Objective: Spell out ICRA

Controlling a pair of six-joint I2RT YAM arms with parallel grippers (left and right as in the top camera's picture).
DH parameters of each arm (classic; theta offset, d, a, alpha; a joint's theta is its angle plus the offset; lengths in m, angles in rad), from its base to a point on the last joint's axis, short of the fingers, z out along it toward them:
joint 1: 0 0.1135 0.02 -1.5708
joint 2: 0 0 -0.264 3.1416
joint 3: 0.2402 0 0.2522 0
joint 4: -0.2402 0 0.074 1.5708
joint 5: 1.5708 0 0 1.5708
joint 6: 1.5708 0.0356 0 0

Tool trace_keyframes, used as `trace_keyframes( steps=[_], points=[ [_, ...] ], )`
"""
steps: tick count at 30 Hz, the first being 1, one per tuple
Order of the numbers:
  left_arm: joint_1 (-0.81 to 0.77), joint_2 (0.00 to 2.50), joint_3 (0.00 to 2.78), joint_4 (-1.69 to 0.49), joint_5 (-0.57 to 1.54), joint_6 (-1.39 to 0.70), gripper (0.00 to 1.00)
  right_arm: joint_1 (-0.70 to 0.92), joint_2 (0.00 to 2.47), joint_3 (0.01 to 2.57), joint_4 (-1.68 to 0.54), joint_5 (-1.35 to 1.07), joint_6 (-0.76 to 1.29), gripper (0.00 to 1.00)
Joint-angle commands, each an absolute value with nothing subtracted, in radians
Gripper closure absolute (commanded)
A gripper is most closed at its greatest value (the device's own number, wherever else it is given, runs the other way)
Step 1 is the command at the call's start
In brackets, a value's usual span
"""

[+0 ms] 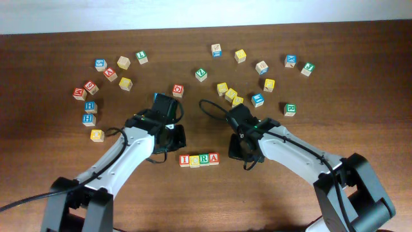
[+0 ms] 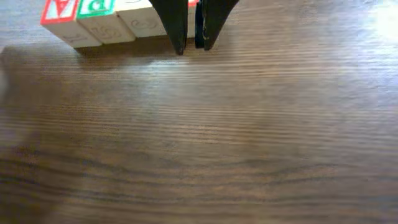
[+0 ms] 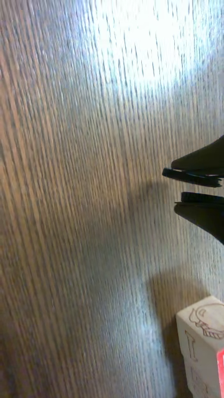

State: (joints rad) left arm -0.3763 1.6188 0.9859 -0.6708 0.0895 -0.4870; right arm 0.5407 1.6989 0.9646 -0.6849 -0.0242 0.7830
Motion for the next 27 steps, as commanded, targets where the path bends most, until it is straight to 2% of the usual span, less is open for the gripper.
trace_keyframes(
  steps=[1,27],
  points=[
    [-0.419,1.672,1.004,-0.638,0.081,-0.483,1.0,0.535,1.692,0.965,-0.701,0.068,0.783,0.96],
    [-0.419,1.718,1.004,-0.689,0.164,-0.485,1.0,0.535,1.692,0.965,-0.715,0.091,0.783,0.96]
  ],
)
